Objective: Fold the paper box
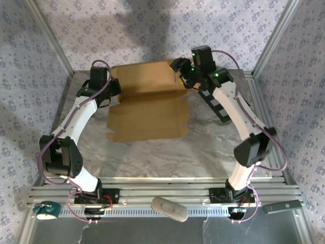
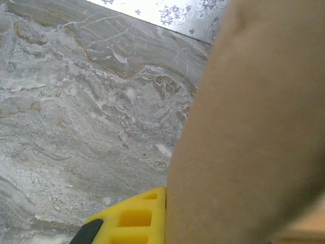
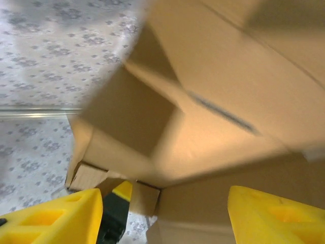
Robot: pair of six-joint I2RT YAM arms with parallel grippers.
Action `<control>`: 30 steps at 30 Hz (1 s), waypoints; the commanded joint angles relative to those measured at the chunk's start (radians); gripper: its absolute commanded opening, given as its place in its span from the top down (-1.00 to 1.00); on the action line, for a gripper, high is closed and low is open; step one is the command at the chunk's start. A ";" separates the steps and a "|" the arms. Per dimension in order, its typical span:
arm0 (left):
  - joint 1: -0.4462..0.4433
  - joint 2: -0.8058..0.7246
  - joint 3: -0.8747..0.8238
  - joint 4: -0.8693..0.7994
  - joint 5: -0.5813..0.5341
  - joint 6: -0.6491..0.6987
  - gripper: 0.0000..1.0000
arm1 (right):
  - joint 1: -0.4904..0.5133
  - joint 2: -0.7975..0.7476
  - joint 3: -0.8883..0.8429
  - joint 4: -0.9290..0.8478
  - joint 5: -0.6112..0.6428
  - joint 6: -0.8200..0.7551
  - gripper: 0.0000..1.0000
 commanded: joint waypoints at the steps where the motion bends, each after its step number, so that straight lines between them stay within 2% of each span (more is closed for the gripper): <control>1: 0.014 -0.040 0.025 0.050 0.032 -0.015 1.00 | -0.028 -0.119 -0.081 0.019 -0.004 -0.047 -0.38; 4: 0.014 -0.043 0.022 0.051 0.025 -0.002 1.00 | -0.041 -0.150 -0.113 -0.003 -0.004 -0.054 -0.23; 13: 0.010 -0.056 -0.006 0.070 -0.015 0.035 1.00 | -0.028 -0.119 -0.069 0.025 0.021 -0.075 -0.20; 18: 0.010 -0.071 -0.012 0.056 -0.032 0.064 1.00 | -0.082 -0.196 -0.209 0.109 -0.013 -0.120 -0.24; 25: 0.012 -0.071 0.005 0.044 -0.034 0.077 1.00 | -0.139 -0.281 -0.461 0.209 -0.142 -0.174 -0.23; 28: 0.012 -0.062 0.019 0.038 -0.031 0.074 1.00 | -0.148 -0.292 -0.522 0.244 -0.135 -0.148 0.04; 30: 0.011 -0.056 0.027 0.035 -0.029 0.069 1.00 | -0.162 -0.313 -0.574 0.264 -0.098 -0.116 0.34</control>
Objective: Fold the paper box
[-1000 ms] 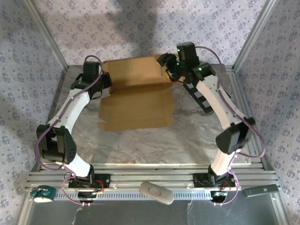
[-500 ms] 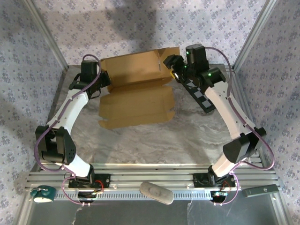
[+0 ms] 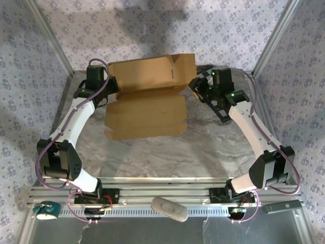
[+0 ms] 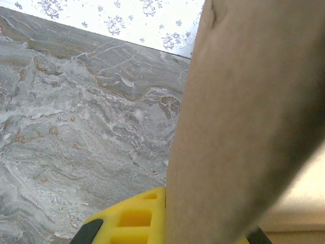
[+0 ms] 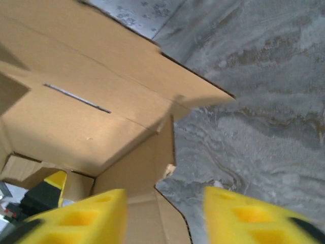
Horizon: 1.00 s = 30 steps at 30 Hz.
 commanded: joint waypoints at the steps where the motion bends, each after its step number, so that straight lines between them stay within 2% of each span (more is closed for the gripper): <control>1: -0.002 -0.020 0.038 0.001 0.001 -0.001 1.00 | -0.020 -0.052 -0.066 0.062 0.017 0.027 0.42; 4: -0.001 -0.021 0.043 0.003 0.004 -0.007 1.00 | -0.028 -0.044 -0.116 0.083 0.021 0.054 0.48; 7: -0.003 -0.023 0.043 0.002 0.009 -0.008 1.00 | -0.026 -0.006 -0.123 0.144 -0.006 0.071 0.32; 14: -0.005 -0.030 0.045 -0.011 -0.003 -0.014 1.00 | 0.020 0.145 0.068 0.021 0.007 0.045 0.29; 19: -0.012 -0.034 0.053 -0.018 -0.011 -0.018 1.00 | 0.058 0.185 0.102 0.004 0.027 0.060 0.32; 22: -0.019 -0.034 0.056 -0.016 -0.012 -0.015 1.00 | 0.071 0.205 0.132 0.006 0.028 0.058 0.42; 25: -0.033 -0.030 0.060 -0.021 -0.017 -0.006 1.00 | 0.087 0.219 0.172 0.015 0.032 0.047 0.42; 30: -0.059 -0.019 0.073 -0.044 -0.049 0.019 1.00 | 0.125 0.296 0.347 -0.166 0.059 -0.053 0.63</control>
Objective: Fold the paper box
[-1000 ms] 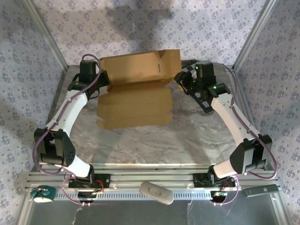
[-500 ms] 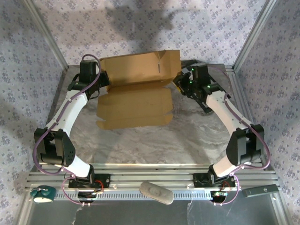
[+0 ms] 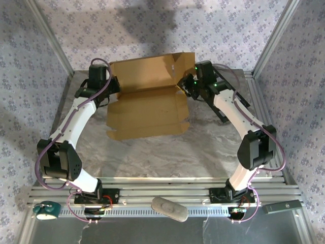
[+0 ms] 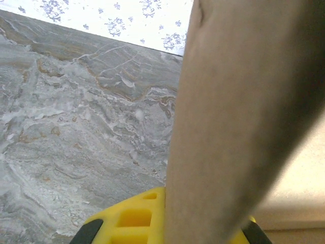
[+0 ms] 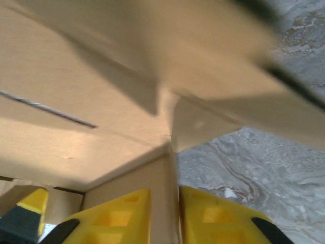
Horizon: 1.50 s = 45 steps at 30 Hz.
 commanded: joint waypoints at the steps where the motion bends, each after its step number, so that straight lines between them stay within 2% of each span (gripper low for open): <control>1: -0.024 -0.017 0.057 -0.020 -0.006 0.019 1.00 | 0.039 0.055 0.138 -0.176 0.038 -0.096 0.68; 6: -0.028 -0.015 0.068 -0.029 -0.015 0.021 1.00 | 0.067 0.137 0.265 -0.347 0.083 -0.204 0.87; 9: -0.028 -0.012 0.081 -0.038 -0.012 0.024 1.00 | 0.086 0.160 0.309 -0.401 0.133 -0.285 0.91; 14: -0.028 -0.011 0.093 -0.047 -0.003 0.024 1.00 | 0.138 0.224 0.444 -0.517 0.270 -0.456 1.00; 27: -0.032 0.009 0.136 -0.089 0.005 0.014 1.00 | 0.300 0.389 0.750 -0.672 0.599 -0.757 1.00; 36: -0.031 0.012 0.139 -0.090 0.008 0.007 1.00 | 0.385 0.432 0.791 -0.647 0.736 -0.934 1.00; 42: -0.032 0.013 0.141 -0.090 0.009 0.008 1.00 | 0.408 0.441 0.780 -0.635 0.741 -0.983 0.99; 45: -0.032 0.013 0.144 -0.092 0.009 0.010 1.00 | 0.417 0.442 0.771 -0.625 0.745 -1.004 0.92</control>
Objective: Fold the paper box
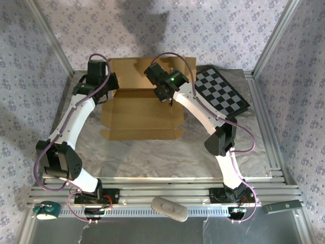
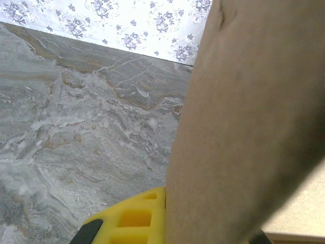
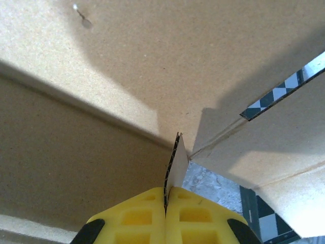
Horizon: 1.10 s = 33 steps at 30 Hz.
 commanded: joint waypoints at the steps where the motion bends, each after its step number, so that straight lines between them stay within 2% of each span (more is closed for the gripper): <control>1: -0.023 0.005 0.043 0.004 0.079 -0.007 1.00 | 0.044 0.013 0.025 0.075 -0.041 -0.058 0.81; 7: -0.022 0.001 0.036 -0.004 0.074 0.010 1.00 | 0.041 -0.042 0.127 0.063 -0.084 -0.047 0.07; 10: -0.021 -0.001 0.029 -0.006 0.074 0.015 1.00 | 0.026 -0.134 0.149 0.079 -0.220 -0.020 -0.23; 12: -0.021 -0.001 0.029 -0.002 0.075 0.018 1.00 | -0.005 -0.218 0.118 0.129 -0.319 -0.002 -0.33; 16: -0.019 0.003 0.034 0.003 0.081 0.017 1.00 | -0.151 -0.445 -0.121 0.364 -0.582 0.076 -0.45; 21: -0.019 0.009 0.051 0.001 0.090 0.019 1.00 | -0.439 -0.672 -0.527 0.640 -0.789 0.186 -0.34; 23: -0.019 0.011 0.054 0.000 0.097 0.023 1.00 | -0.522 -0.734 -0.671 0.729 -0.870 0.148 -0.35; 25: -0.018 0.011 0.055 -0.002 0.102 0.024 1.00 | -0.566 -0.776 -0.811 0.806 -0.917 0.036 -0.42; 28: -0.017 0.013 0.055 -0.002 0.110 0.024 1.00 | -0.627 -0.783 -0.911 0.870 -0.997 -0.059 -0.52; 33: -0.016 0.016 0.056 -0.003 0.119 0.027 1.00 | -0.665 -0.677 -0.849 0.821 -1.031 -0.138 -0.55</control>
